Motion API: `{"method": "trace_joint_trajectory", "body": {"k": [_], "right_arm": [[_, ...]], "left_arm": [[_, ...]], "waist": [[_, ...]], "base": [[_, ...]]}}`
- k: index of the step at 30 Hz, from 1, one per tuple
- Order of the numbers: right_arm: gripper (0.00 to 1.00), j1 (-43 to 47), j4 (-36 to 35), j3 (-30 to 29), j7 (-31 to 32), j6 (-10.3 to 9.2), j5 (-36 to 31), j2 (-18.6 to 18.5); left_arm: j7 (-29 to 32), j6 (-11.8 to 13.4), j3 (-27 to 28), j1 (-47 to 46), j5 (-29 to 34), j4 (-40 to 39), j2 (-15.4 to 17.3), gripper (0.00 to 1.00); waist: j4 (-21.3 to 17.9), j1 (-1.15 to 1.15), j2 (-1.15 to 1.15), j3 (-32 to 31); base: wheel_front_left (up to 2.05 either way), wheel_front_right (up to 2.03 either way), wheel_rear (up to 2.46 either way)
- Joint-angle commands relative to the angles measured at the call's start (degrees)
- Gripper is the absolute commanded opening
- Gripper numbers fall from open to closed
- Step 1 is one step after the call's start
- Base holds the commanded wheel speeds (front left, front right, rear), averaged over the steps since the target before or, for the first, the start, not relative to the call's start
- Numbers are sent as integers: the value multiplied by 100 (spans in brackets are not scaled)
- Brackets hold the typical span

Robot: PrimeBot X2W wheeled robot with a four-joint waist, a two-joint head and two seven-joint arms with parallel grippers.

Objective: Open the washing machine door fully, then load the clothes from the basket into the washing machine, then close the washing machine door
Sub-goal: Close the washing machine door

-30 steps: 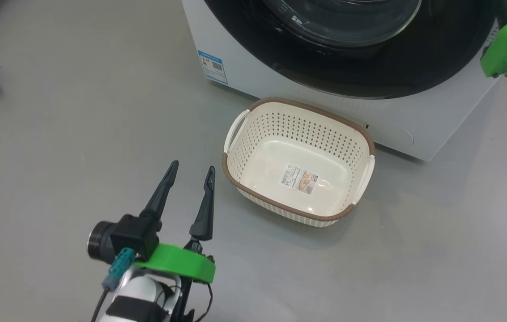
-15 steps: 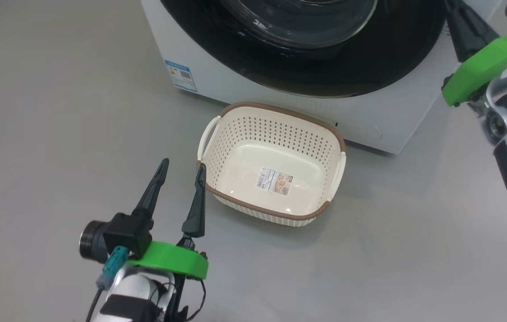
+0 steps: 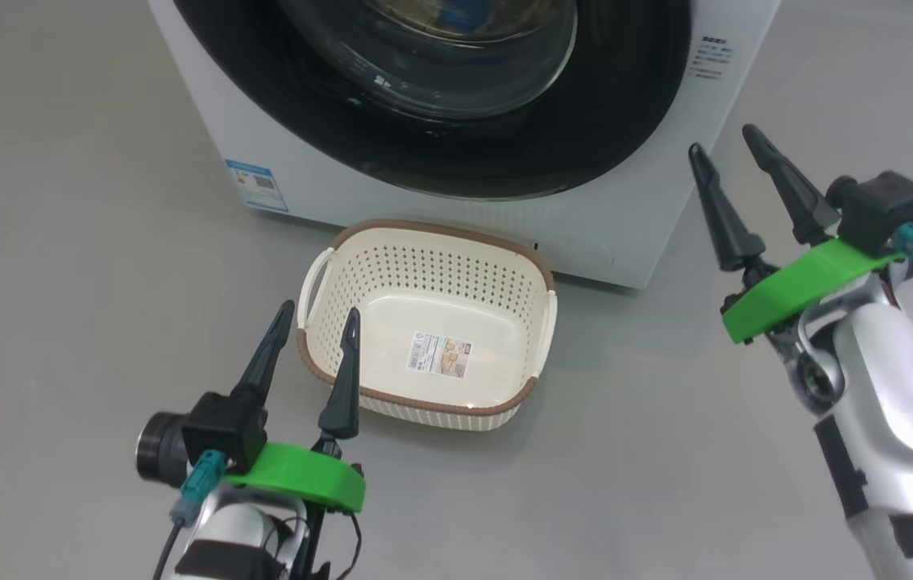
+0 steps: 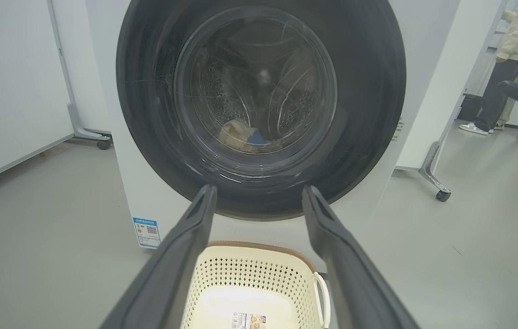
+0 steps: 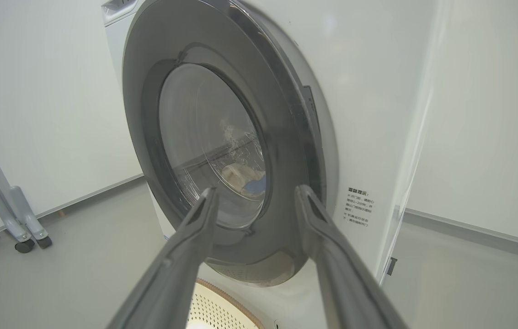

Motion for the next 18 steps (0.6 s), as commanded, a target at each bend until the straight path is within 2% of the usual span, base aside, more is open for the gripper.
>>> {"method": "trace_joint_trajectory", "body": {"k": [1, 9, 18], "right_arm": [[100, 38, -295, -2, -38, -21, -76, 87], [100, 1028, -878, -359, -38, -21, -347, 393], [100, 2000, -1410, -944, -28, -21, -639, 546]], "left_arm": [[-62, -7, 209, -38, 13, -141, 87, 100], [-62, 66, 318, 130, -25, -81, 188, 100], [-62, 152, 413, 360, -86, -135, 271, 100]], "waist": [[-137, 0, 0, -87], [-574, 0, 0, -286], [-881, 0, 0, -418]], "base": [[0, 0, 0], [0, 0, 0], [0, 0, 0]]}}
